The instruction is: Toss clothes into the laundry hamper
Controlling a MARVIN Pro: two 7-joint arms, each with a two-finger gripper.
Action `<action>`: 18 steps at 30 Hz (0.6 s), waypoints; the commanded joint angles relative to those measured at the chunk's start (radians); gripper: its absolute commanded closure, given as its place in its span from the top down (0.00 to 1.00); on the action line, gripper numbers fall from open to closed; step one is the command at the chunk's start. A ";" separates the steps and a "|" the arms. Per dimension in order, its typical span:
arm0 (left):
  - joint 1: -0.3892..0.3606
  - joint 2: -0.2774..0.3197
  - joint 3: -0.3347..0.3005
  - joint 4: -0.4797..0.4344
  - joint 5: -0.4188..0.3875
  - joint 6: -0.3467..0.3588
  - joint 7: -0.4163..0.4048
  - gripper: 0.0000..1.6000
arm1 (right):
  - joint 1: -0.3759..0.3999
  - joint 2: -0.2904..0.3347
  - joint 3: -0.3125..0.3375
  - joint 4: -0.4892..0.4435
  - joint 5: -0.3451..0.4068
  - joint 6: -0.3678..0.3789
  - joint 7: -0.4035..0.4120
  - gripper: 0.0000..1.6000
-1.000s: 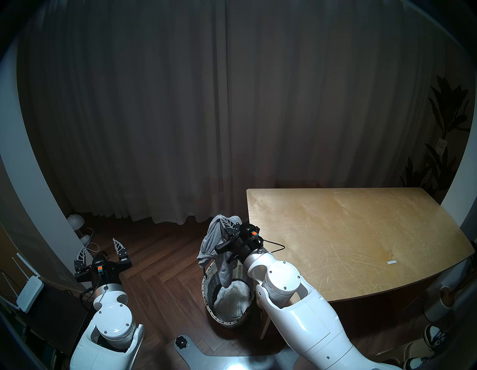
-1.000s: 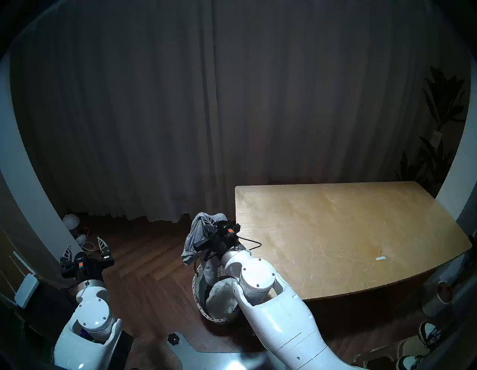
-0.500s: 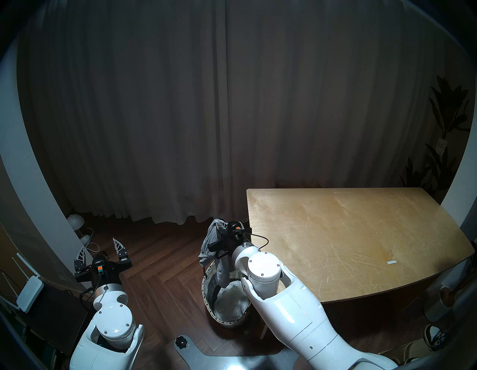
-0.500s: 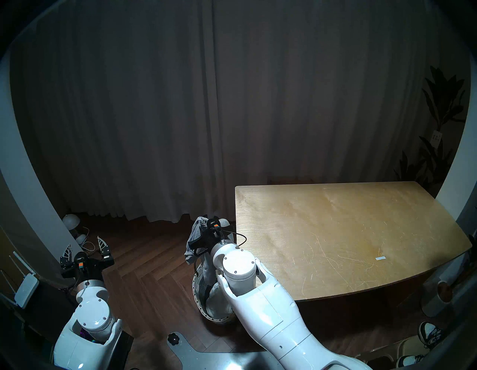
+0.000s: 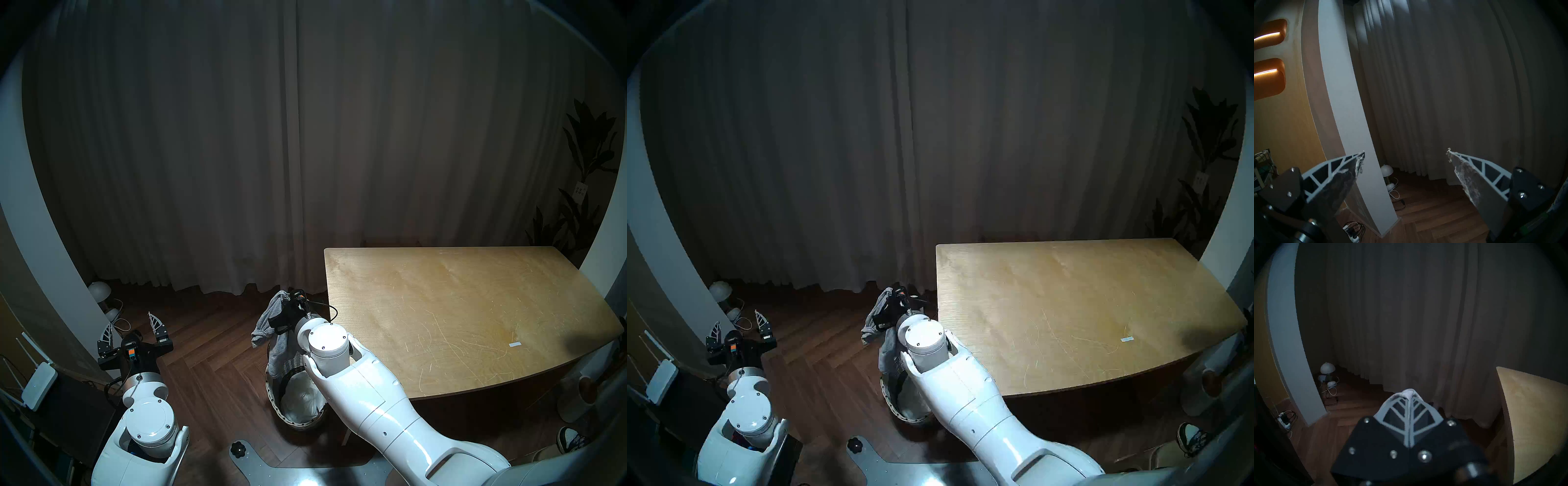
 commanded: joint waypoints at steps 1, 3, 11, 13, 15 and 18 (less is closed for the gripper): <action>-0.004 0.005 0.000 -0.019 0.005 -0.006 -0.003 1.00 | 0.108 -0.071 0.010 0.068 0.001 -0.034 -0.013 0.00; -0.004 0.006 0.000 -0.019 0.004 -0.006 -0.003 1.00 | 0.136 -0.087 0.014 0.114 0.000 -0.042 -0.017 0.00; -0.003 0.007 0.001 -0.020 0.004 -0.007 -0.002 1.00 | 0.201 -0.122 0.024 0.254 -0.007 -0.097 -0.027 0.00; -0.003 0.007 0.001 -0.020 0.004 -0.007 -0.002 1.00 | 0.209 -0.127 0.027 0.275 -0.009 -0.110 -0.028 0.00; -0.003 0.008 0.001 -0.020 0.004 -0.007 -0.002 1.00 | 0.219 -0.133 0.030 0.298 -0.010 -0.125 -0.030 0.00; -0.003 0.008 0.001 -0.020 0.004 -0.007 -0.002 1.00 | 0.233 -0.141 0.033 0.331 -0.011 -0.147 -0.032 0.00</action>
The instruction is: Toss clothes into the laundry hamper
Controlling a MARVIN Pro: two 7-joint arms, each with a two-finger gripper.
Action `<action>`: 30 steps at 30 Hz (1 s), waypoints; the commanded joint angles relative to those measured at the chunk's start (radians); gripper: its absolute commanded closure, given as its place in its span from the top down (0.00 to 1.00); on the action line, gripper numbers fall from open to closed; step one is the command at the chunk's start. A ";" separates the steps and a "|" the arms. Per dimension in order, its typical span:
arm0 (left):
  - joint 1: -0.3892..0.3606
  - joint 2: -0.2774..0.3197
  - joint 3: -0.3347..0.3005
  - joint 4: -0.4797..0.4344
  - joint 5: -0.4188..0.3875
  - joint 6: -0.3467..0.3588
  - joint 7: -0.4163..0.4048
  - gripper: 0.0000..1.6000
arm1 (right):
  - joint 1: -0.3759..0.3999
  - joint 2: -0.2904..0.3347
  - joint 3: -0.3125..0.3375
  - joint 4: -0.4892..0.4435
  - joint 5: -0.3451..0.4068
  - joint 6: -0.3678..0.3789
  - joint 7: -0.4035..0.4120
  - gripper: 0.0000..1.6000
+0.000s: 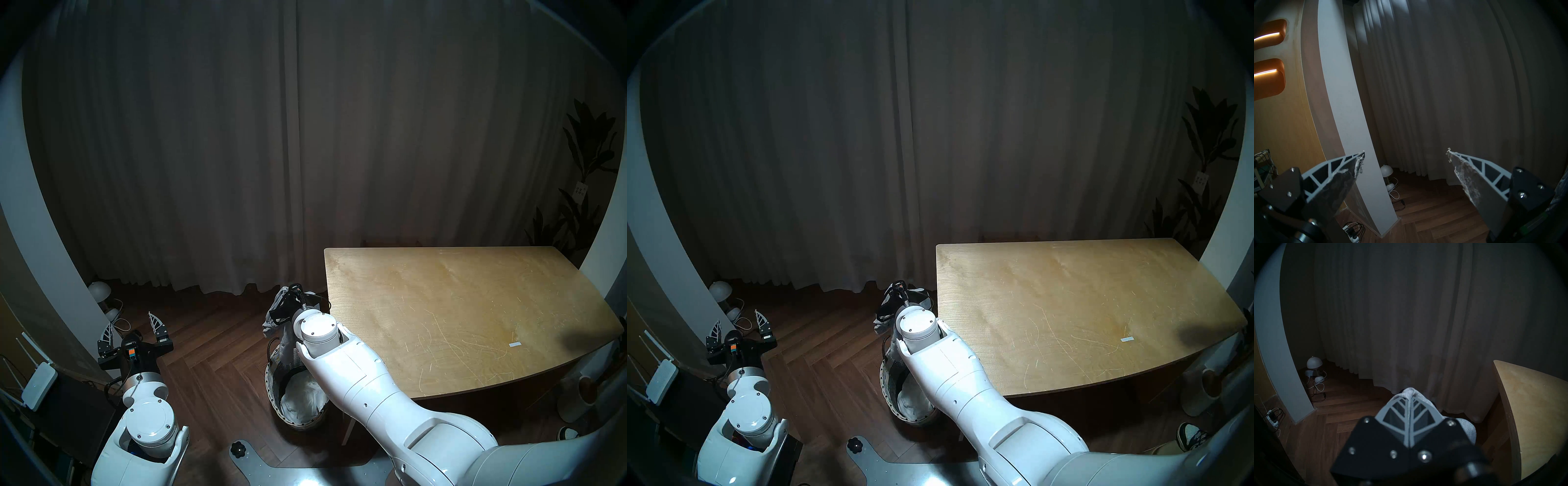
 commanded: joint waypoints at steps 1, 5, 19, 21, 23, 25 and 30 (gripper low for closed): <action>-0.003 0.005 0.000 -0.020 0.004 -0.006 -0.002 1.00 | 0.084 -0.054 0.002 0.048 0.002 -0.071 0.000 0.00; -0.003 0.006 0.000 -0.020 0.004 -0.007 -0.002 1.00 | 0.101 -0.064 0.005 0.081 0.000 -0.097 -0.001 0.00; -0.001 0.007 0.000 -0.022 0.003 -0.007 -0.002 1.00 | 0.105 -0.059 -0.006 0.118 -0.018 -0.185 0.010 0.36; -0.001 0.008 0.000 -0.022 0.003 -0.007 -0.002 1.00 | 0.097 -0.047 -0.011 0.109 -0.023 -0.193 0.013 0.38; 0.000 0.008 0.000 -0.023 0.003 -0.007 -0.002 1.00 | 0.088 -0.034 -0.011 0.092 -0.024 -0.193 0.019 1.00; 0.000 0.008 0.000 -0.023 0.002 -0.007 -0.002 1.00 | 0.082 -0.022 -0.009 0.083 -0.024 -0.195 0.023 1.00; 0.000 0.008 0.000 -0.023 0.002 -0.007 -0.002 1.00 | 0.065 0.002 -0.006 0.044 -0.024 -0.188 0.031 1.00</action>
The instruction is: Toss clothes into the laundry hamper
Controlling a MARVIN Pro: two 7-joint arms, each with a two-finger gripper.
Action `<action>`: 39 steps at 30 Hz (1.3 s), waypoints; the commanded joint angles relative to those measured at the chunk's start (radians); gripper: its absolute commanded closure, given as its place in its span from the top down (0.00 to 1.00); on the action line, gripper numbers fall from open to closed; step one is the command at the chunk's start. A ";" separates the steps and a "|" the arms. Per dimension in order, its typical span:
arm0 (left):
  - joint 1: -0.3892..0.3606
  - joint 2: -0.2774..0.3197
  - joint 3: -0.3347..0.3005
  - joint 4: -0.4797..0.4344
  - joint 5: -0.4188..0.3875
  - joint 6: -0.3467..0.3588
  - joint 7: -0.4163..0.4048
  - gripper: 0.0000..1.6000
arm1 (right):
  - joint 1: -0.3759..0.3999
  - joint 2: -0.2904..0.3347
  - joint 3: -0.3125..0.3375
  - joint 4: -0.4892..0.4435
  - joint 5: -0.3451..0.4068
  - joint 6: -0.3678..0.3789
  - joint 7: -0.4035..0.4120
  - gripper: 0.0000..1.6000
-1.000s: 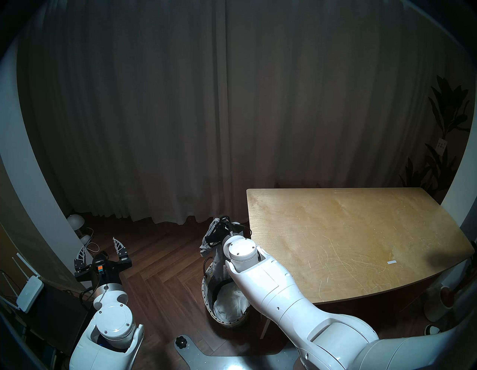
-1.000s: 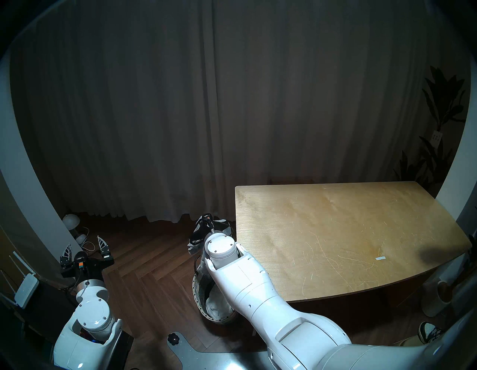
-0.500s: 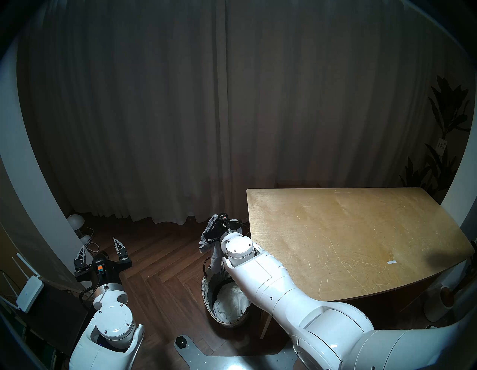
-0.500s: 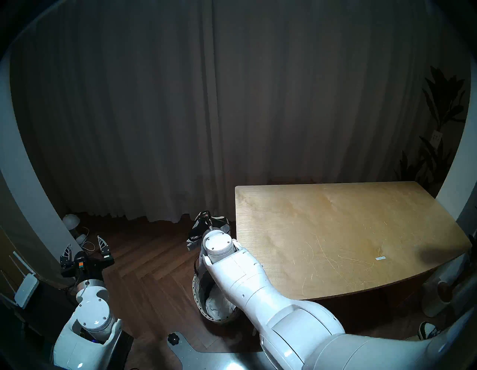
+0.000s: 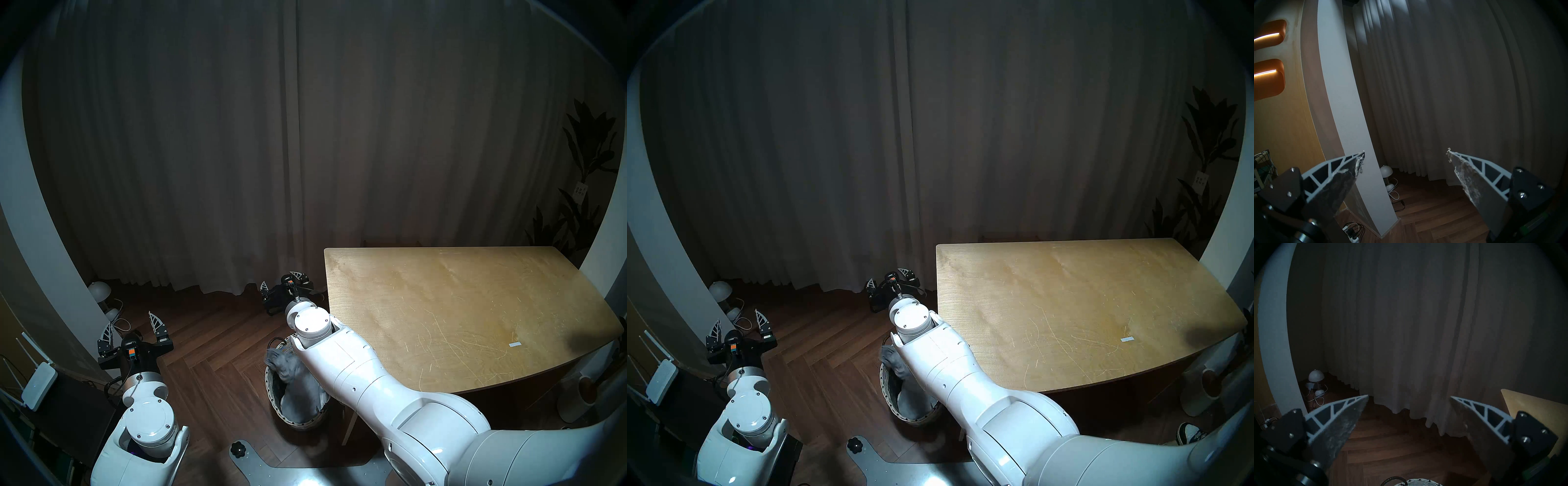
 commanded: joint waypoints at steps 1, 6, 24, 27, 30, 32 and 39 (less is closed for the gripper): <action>-0.001 0.004 -0.001 -0.021 0.003 -0.007 -0.003 1.00 | -0.020 0.034 0.008 -0.083 0.003 -0.012 0.010 1.00; -0.001 0.005 -0.001 -0.021 0.003 -0.007 -0.002 1.00 | -0.043 0.052 0.012 -0.140 0.005 0.001 0.016 0.96; -0.006 0.004 0.001 -0.011 0.002 -0.004 0.000 1.00 | 0.017 0.114 0.210 -0.351 0.113 -0.136 -0.015 1.00; -0.007 0.004 0.001 -0.010 0.002 -0.004 0.001 1.00 | 0.030 0.150 0.265 -0.389 0.128 -0.165 -0.033 1.00; -0.007 0.004 0.001 -0.010 0.002 -0.004 0.001 1.00 | 0.030 0.187 0.316 -0.433 0.142 -0.191 -0.045 1.00; -0.007 0.004 0.001 -0.010 0.002 -0.004 0.001 1.00 | 0.027 0.214 0.346 -0.457 0.144 -0.213 -0.049 1.00; -0.008 0.004 0.002 -0.010 0.002 -0.004 0.002 1.00 | -0.029 0.279 0.450 -0.546 0.183 -0.253 -0.055 1.00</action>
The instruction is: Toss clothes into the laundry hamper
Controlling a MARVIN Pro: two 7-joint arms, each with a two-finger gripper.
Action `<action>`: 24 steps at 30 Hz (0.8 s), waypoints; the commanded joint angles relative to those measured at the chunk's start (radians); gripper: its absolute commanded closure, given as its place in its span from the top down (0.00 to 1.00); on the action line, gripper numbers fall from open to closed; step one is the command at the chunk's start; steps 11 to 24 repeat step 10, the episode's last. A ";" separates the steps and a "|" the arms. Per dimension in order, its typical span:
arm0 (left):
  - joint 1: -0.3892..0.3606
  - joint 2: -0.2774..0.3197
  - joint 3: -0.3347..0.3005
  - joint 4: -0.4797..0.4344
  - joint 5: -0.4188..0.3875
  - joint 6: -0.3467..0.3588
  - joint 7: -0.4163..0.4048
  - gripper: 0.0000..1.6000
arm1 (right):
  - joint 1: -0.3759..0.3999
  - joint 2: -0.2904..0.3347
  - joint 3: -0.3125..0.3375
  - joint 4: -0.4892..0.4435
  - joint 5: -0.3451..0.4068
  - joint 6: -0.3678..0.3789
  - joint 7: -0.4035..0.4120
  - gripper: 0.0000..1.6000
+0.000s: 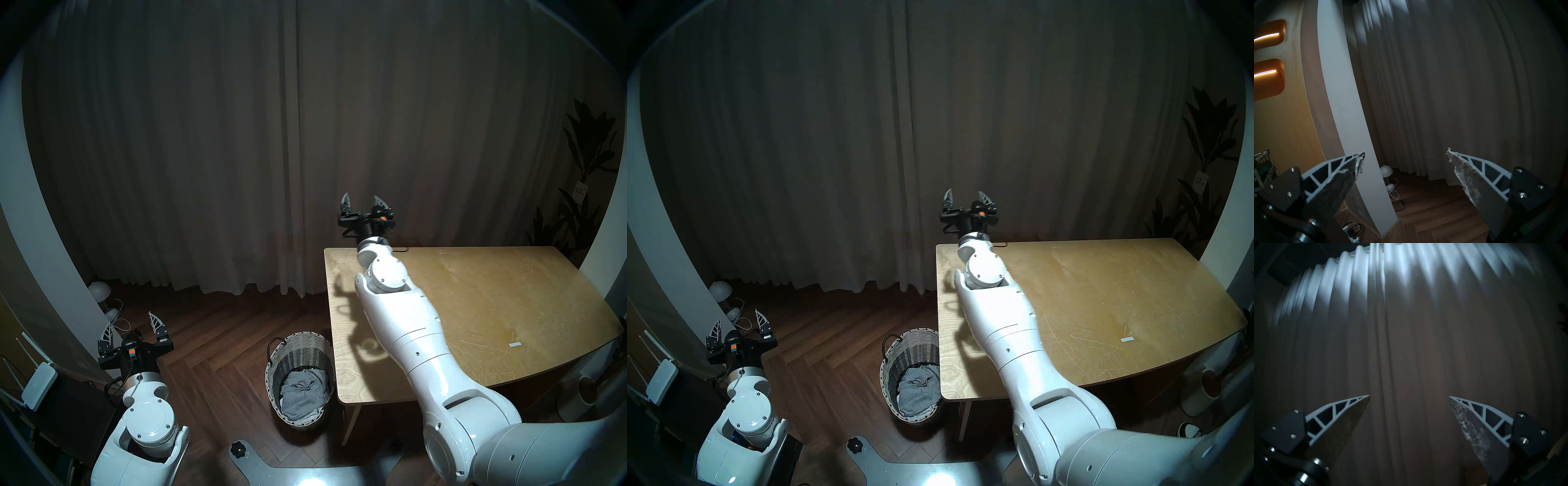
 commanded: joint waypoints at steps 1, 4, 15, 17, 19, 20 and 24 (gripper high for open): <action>-0.006 0.003 0.000 -0.014 0.003 -0.004 -0.001 1.00 | -0.039 0.086 0.100 -0.128 0.039 -0.052 -0.001 1.00; -0.006 0.003 0.000 -0.015 0.003 -0.005 0.000 1.00 | -0.065 0.110 0.134 -0.148 0.055 -0.057 0.005 1.00; -0.006 0.003 0.000 -0.015 0.003 -0.005 0.000 1.00 | -0.145 0.152 0.180 -0.229 0.096 -0.033 0.042 1.00; -0.006 0.003 0.000 -0.015 0.003 -0.005 0.000 1.00 | -0.145 0.152 0.180 -0.229 0.096 -0.033 0.042 1.00; -0.006 0.003 0.000 -0.015 0.003 -0.005 0.000 1.00 | -0.145 0.152 0.180 -0.229 0.096 -0.033 0.042 1.00; -0.006 0.003 0.000 -0.015 0.003 -0.005 0.000 1.00 | -0.145 0.152 0.180 -0.229 0.096 -0.033 0.042 1.00; -0.006 0.003 0.000 -0.015 0.003 -0.005 0.000 1.00 | -0.145 0.152 0.180 -0.229 0.096 -0.033 0.042 1.00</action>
